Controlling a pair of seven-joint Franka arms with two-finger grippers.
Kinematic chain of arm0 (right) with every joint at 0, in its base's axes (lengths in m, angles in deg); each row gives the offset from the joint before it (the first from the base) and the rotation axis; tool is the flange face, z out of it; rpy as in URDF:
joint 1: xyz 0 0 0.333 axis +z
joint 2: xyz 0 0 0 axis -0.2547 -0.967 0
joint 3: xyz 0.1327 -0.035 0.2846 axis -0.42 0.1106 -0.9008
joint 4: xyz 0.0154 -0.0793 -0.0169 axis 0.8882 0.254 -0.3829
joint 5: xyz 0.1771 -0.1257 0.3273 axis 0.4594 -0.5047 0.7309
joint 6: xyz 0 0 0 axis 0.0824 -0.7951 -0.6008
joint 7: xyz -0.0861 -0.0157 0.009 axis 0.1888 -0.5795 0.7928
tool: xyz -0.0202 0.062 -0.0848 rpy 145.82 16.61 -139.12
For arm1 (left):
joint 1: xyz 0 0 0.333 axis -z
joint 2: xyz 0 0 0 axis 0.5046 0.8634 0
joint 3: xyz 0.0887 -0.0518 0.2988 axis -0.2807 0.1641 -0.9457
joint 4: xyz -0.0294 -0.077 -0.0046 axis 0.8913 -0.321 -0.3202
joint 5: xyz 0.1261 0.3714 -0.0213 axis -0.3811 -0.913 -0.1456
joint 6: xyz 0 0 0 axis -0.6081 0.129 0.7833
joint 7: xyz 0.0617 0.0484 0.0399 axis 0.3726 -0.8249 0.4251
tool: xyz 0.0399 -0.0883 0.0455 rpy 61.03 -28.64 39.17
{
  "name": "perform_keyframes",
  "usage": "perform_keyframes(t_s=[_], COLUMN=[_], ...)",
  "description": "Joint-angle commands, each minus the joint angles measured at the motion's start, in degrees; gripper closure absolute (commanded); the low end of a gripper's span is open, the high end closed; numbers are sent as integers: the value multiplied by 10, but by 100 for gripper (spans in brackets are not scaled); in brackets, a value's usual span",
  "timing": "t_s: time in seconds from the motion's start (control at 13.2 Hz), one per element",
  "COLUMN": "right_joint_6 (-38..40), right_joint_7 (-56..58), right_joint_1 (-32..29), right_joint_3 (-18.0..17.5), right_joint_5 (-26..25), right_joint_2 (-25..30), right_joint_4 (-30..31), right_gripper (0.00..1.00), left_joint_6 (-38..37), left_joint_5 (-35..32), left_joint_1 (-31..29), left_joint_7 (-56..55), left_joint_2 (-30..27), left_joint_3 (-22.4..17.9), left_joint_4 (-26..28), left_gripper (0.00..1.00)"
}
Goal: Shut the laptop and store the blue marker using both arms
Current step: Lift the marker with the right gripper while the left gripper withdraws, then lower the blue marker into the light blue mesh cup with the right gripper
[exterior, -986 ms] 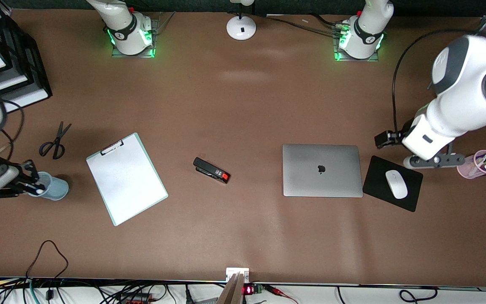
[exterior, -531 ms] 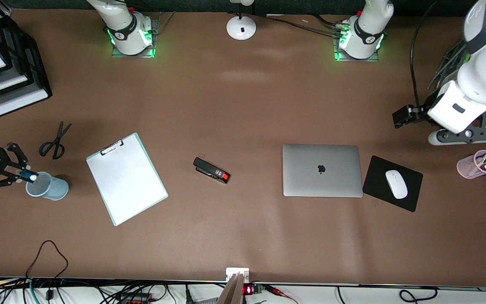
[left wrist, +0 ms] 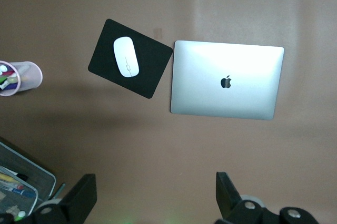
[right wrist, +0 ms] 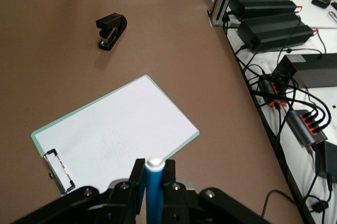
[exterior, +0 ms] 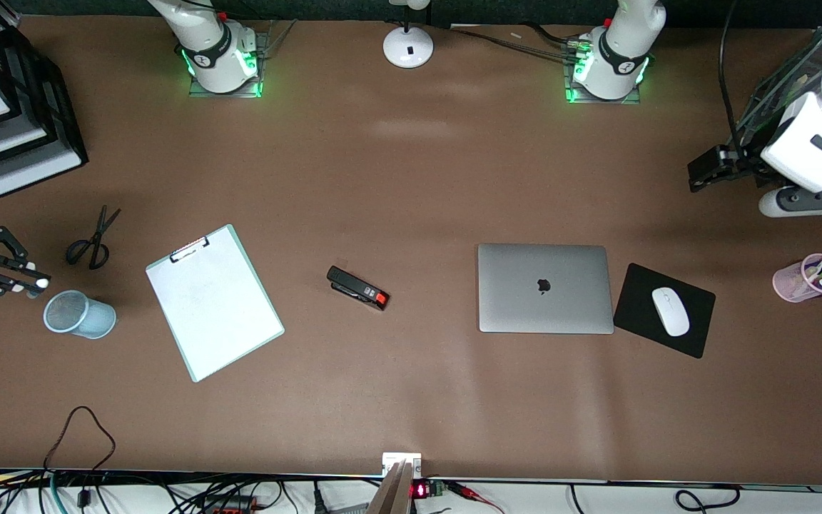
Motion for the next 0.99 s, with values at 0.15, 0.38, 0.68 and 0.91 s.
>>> perform_keyframes(t_s=[0.15, 0.38, 0.68, 0.91], right_joint_6=[55, 115, 128, 127], right_joint_7=[76, 111, 142, 146], right_joint_1=[-25, -36, -44, -44], right_joint_3=[-6, -6, -6, -7], right_joint_5=[23, 20, 22, 22], right_joint_2=[-67, -114, -135, -159], right_joint_4=[-41, -98, -119, -144], right_gripper=[100, 100, 100, 100], left_joint_6=[-14, -3, 36, 33], left_joint_5=[10, 38, 43, 42], left_joint_1=[-4, 71, 112, 116], left_joint_7=[73, 86, 92, 95], left_joint_2=[-45, -97, -163, -165], left_joint_3=[-13, -104, -154, -157], left_joint_4=[8, 71, 170, 171], left_gripper=[0, 0, 0, 0])
